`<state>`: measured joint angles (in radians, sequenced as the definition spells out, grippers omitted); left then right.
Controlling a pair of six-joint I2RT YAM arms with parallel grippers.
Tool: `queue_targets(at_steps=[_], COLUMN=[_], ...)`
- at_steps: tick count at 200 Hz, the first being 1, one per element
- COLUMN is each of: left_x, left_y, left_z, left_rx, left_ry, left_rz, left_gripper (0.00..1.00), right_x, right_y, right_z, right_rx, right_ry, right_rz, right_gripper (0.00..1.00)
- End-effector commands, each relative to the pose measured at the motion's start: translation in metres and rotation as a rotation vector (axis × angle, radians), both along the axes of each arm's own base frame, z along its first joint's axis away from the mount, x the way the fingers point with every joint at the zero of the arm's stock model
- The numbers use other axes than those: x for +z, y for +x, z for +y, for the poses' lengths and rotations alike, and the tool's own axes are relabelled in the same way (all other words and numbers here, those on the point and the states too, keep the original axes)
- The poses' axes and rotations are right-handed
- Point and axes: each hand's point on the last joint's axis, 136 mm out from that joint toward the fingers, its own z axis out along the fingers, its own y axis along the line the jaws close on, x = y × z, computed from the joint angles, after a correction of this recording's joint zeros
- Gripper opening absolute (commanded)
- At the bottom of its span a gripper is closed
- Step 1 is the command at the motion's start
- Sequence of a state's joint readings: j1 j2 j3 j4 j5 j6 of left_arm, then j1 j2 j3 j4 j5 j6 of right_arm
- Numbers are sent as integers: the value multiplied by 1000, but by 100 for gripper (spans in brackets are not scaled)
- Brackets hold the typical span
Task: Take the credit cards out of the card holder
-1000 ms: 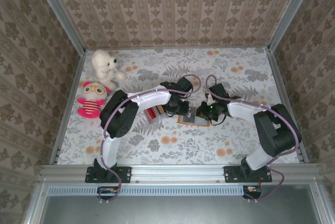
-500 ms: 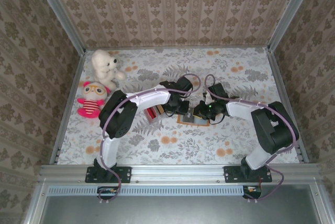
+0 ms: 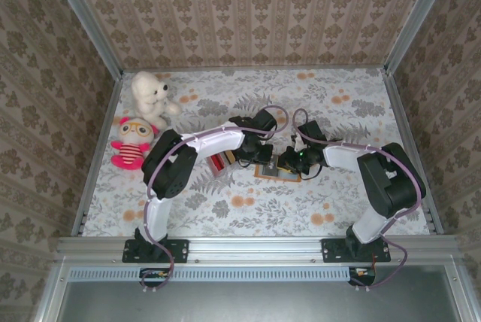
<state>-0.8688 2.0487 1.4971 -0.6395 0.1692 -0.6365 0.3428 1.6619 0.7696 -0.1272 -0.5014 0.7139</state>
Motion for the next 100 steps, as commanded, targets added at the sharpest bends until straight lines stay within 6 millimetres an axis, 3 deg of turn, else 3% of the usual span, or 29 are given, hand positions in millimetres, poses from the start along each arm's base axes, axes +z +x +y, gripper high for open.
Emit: queue_targets(at_steps=[1,100], left_x=[-11,-23], left_y=[-5,-17], left_z=[6,8], left_rx=[22,15], left_ry=[15,12], left_rz=[44,92], left_gripper=[7,7], right_x=[-6,-3], right_y=[1,5], right_z=[1,11], right_rx=[-2,13], right_ry=[-8,54], right_rz=[20,2], right_gripper=[17,9])
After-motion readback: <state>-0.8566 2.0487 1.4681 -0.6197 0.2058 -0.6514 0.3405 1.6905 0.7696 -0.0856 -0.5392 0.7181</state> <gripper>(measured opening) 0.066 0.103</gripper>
